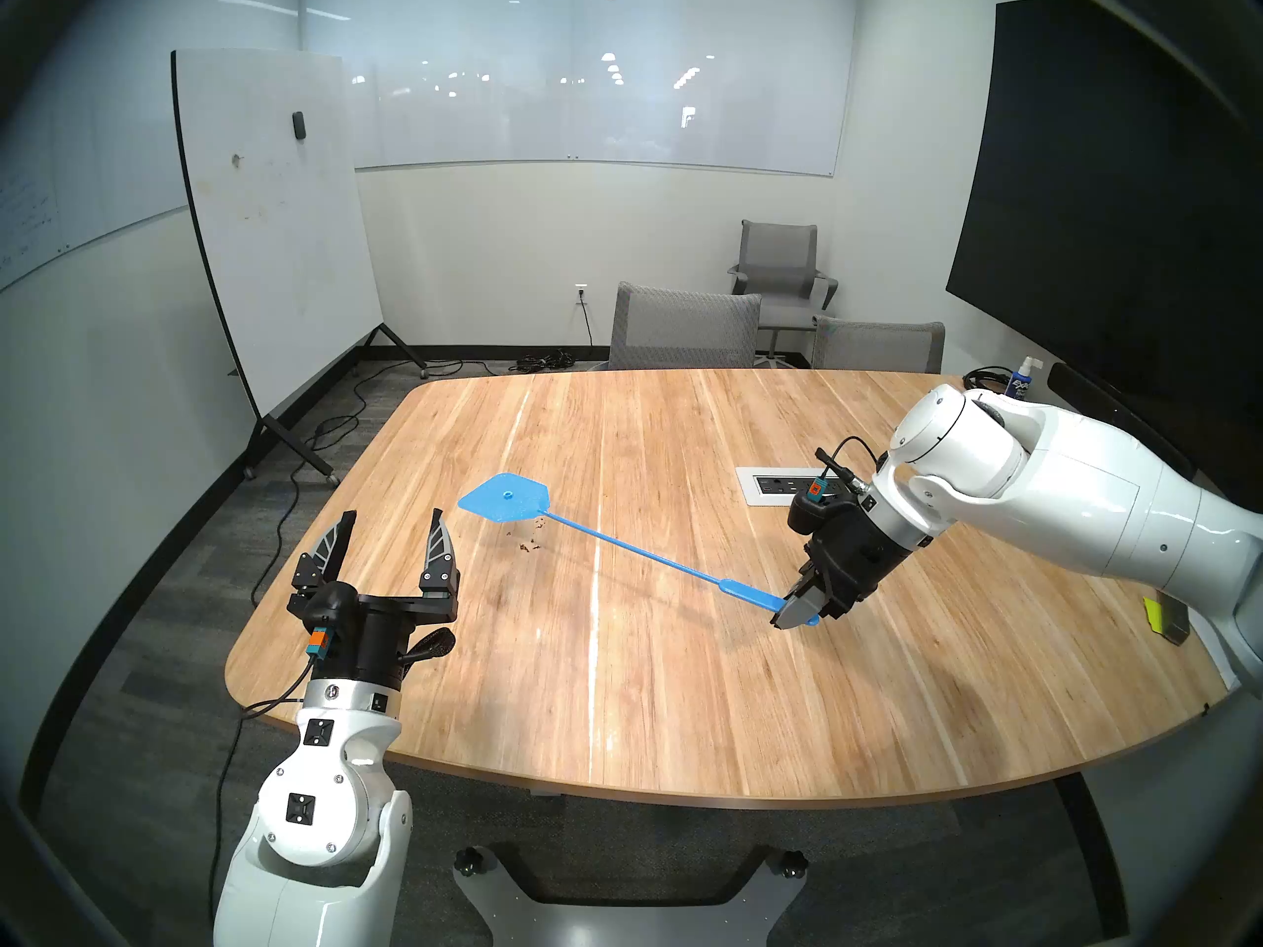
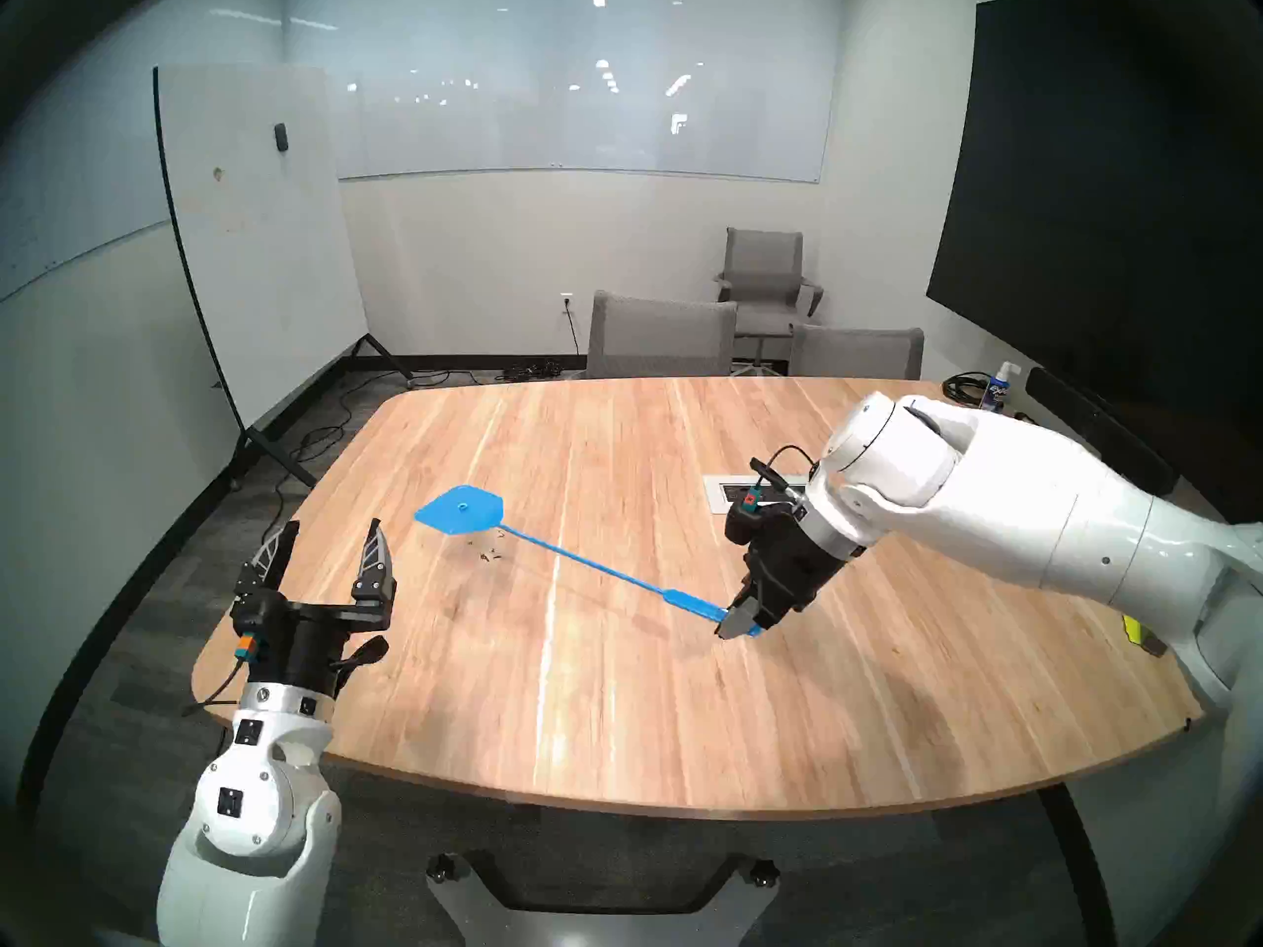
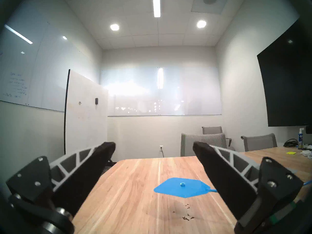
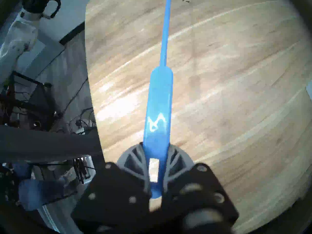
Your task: Swat a bug on table
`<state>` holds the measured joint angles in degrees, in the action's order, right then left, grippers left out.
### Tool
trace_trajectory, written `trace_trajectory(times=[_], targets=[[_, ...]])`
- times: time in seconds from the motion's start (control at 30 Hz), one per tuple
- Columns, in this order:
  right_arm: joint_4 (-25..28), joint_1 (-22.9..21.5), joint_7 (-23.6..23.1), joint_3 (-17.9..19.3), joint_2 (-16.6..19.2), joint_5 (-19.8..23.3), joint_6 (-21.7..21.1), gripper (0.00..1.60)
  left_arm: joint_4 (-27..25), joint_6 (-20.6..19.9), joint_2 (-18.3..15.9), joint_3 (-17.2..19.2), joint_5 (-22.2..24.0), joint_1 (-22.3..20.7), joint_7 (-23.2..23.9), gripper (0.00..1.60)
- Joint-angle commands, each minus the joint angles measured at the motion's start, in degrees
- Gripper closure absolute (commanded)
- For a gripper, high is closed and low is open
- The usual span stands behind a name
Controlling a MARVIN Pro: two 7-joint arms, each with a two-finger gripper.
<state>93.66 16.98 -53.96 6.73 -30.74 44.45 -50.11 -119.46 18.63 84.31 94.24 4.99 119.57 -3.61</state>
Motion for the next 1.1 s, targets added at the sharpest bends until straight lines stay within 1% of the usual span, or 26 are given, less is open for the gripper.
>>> trace_trajectory(times=[0.0,0.23,0.33,0.4,0.47,0.5,0.53,0.57,0.6,0.63,0.67,0.77,0.8,0.87,0.9,1.07], targets=[[-1.74,-1.63,-1.59,-1.54,0.16,-2.47,-2.02,1.6,-1.41,0.05,-0.02,-0.07,-0.08,-0.02,0.03,0.0],[-6.64,-2.36,-2.14,-4.57,-2.67,-4.84,-3.18,1.6,-1.42,0.04,-0.02,-0.07,-0.08,-0.01,0.03,0.0],[-8.1,-3.33,-3.98,-7.15,-4.12,-6.57,-4.07,1.6,-1.41,0.05,-0.02,-0.07,-0.08,-0.02,0.03,0.0],[-8.01,-3.84,-3.43,-9.36,-4.7,-6.76,-4.71,1.6,-1.38,0.08,-0.02,-0.07,-0.08,-0.03,0.04,0.0],[-8.12,-3.77,-3.81,-10.03,-4.97,-7.29,-4.73,1.6,-1.37,0.09,-0.03,-0.07,-0.07,-0.04,0.04,0.0],[-7.57,-4.01,-2.72,-11.31,-5.03,-6.66,-4.89,1.6,-1.35,0.1,-0.03,-0.07,-0.07,-0.05,0.04,0.0],[-7.32,-3.96,-2.79,-12.5,-5.25,-6.86,-4.88,1.6,-1.33,0.12,-0.03,-0.07,-0.07,-0.06,0.04,0.0],[-7.49,-4.19,-2.74,-13.34,-5.42,-6.72,-4.58,1.6,-1.33,0.12,-0.03,-0.07,-0.07,-0.06,0.04,0.0],[-7.49,-4.19,-2.74,-13.34,-5.42,-6.72,-4.58,1.6,-1.33,0.12,-0.03,-0.07,-0.07,-0.06,0.04,0.0],[-7.06,-4.51,-2.04,-14.02,-5.36,-6.1,-4.62,1.6,-1.33,0.12,-0.03,-0.07,-0.07,-0.06,0.04,0.0],[-6.8,-5.18,-2.43,-15.06,-5.41,-5.96,-4.47,1.6,-1.34,0.12,-0.03,-0.07,-0.07,-0.06,0.04,0.0],[-6.63,-5.81,-2.77,-15.99,-5.43,-5.82,-4.24,1.6,-1.34,0.11,-0.03,-0.07,-0.07,-0.06,0.04,0.0],[-6.06,-6.13,-1.39,-16.41,-5.17,-4.73,-4.15,1.6,-1.34,0.11,-0.03,-0.07,-0.07,-0.06,0.04,0.0],[-5.99,-6.62,-1.79,-16.44,-4.96,-4.51,-3.46,1.6,-1.34,0.11,-0.03,-0.07,-0.07,-0.06,0.04,0.0],[-5.1,-7.18,-2.31,-15.47,-4.33,-4.44,-3.43,1.6,-1.31,0.14,-0.03,-0.07,-0.07,-0.08,0.04,0.0],[-4.34,-8.63,-1.03,-13.74,-3.24,-3.17,-2.46,1.6,-1.26,0.17,-0.03,-0.07,-0.06,-0.11,0.05,0.0]])
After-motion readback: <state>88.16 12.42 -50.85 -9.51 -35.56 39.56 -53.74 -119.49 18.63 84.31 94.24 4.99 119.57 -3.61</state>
